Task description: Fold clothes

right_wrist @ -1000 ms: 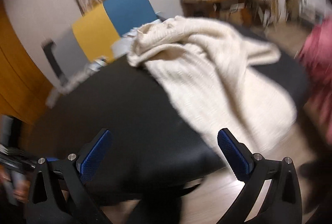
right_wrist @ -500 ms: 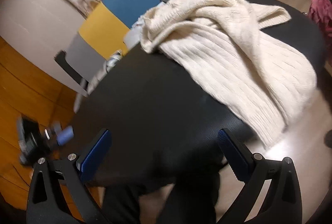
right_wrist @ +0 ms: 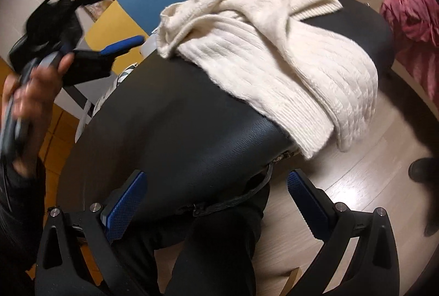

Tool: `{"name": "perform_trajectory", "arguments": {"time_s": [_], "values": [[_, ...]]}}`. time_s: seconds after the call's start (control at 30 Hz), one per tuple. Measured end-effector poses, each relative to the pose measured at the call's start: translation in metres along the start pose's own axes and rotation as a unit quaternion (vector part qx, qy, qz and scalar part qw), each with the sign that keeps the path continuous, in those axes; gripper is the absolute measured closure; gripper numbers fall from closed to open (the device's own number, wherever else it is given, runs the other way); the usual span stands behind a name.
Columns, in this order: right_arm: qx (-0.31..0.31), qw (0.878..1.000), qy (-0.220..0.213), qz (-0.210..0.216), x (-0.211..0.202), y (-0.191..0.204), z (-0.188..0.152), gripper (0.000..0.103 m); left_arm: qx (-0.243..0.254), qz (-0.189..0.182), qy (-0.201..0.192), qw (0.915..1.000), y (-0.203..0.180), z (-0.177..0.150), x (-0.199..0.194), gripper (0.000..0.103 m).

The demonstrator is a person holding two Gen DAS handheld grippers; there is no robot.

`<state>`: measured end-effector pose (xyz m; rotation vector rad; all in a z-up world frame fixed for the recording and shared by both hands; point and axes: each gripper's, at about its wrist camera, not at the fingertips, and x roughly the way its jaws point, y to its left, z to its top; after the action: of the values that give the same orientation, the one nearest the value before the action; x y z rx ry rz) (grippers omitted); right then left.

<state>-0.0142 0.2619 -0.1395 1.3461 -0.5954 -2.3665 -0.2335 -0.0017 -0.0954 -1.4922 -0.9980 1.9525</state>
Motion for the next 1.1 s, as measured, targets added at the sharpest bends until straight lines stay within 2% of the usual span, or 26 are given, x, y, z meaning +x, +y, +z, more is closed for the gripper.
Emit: {"name": "perform_trajectory", "arguments": {"time_s": [0.1,0.27,0.37,0.5,0.7,0.77,0.9,1.1], "values": [[0.005,1.0,-0.01,0.005,-0.003,-0.005,0.001,0.0,-0.01,0.018,-0.013,0.9997,-0.001,0.015,0.009,0.033],[0.017,1.0,-0.015,-0.004,0.003,-0.012,0.005,0.0,-0.003,0.071,-0.024,0.9972,0.001,0.026,0.031,0.034],[0.013,0.999,-0.021,-0.021,0.002,-0.013,0.008,0.0,-0.023,0.107,-0.031,0.9935,0.014,0.037,0.037,0.045],[0.023,0.999,-0.031,-0.022,0.004,-0.015,0.019,0.0,-0.059,0.101,-0.03,0.9927,0.025,0.051,0.046,0.059],[0.015,0.999,-0.021,-0.028,0.018,-0.011,0.019,0.0,-0.077,0.109,-0.022,0.9908,0.026,0.051,0.064,0.061],[0.015,0.999,-0.018,-0.03,0.021,-0.013,0.017,0.0,-0.088,0.123,-0.016,0.9884,0.026,0.053,0.074,0.061],[0.019,0.999,-0.023,-0.031,0.021,-0.016,0.02,0.0,-0.096,0.141,-0.014,0.9852,0.031,0.057,0.089,0.084],[-0.008,0.998,-0.036,-0.046,0.025,-0.01,0.043,0.0,-0.129,0.128,-0.011,0.9833,0.044,0.062,0.101,0.095]]}}
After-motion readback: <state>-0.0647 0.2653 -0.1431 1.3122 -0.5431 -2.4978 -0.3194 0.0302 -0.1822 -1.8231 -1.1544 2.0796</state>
